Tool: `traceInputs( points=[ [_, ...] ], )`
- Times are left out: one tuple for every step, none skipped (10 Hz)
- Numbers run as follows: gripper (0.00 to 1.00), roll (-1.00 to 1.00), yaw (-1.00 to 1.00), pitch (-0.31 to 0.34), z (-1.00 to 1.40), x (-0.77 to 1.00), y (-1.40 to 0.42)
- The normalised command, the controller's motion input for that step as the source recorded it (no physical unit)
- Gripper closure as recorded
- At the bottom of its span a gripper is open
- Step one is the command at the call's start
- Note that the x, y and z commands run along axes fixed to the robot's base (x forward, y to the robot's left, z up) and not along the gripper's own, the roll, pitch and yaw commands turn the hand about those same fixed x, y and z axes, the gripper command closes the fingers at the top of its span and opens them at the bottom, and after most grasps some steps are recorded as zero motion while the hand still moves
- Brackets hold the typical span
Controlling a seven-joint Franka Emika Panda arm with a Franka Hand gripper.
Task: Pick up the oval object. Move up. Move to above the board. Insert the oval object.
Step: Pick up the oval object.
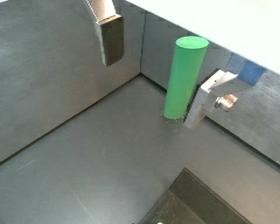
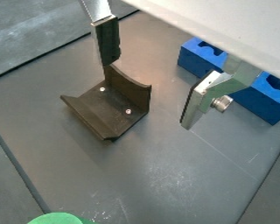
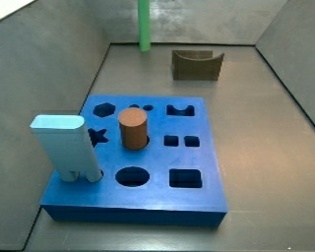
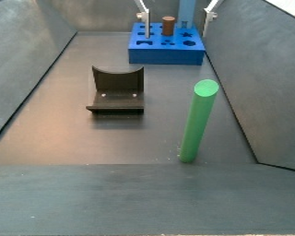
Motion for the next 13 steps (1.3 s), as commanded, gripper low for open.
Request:
traceInputs(
  points=[
    [0.00,-0.12,0.37,-0.124,0.09,-0.23,0.38],
    [0.00,-0.14,0.49,-0.119,0.03,-0.35,0.63],
    [0.00,-0.16,0.49,-0.126,0.00,-0.33,0.67],
    [0.00,-0.18,0.54,-0.143,0.01,-0.27,0.61],
    [0.00,-0.17,0.60,-0.150,0.00,-0.21,0.55],
    [0.00,-0.16,0.62,-0.150,0.00,-0.18,0.53],
    [0.00,-0.17,0.60,-0.150,0.00,-0.15,0.54],
    [0.00,-0.18,0.57,-0.143,0.00,-0.14,0.55],
    [0.00,-0.16,0.55,-0.103,0.00,-0.01,0.53],
    [0.00,-0.14,0.58,-0.097,-0.04,0.00,0.47],
    [0.00,-0.14,0.62,-0.117,-0.16,0.00,0.41],
    [0.00,-0.07,0.65,-0.053,-0.38,0.11,0.29],
    [0.00,-0.05,0.63,-0.009,-0.53,0.21,0.23]
  ],
)
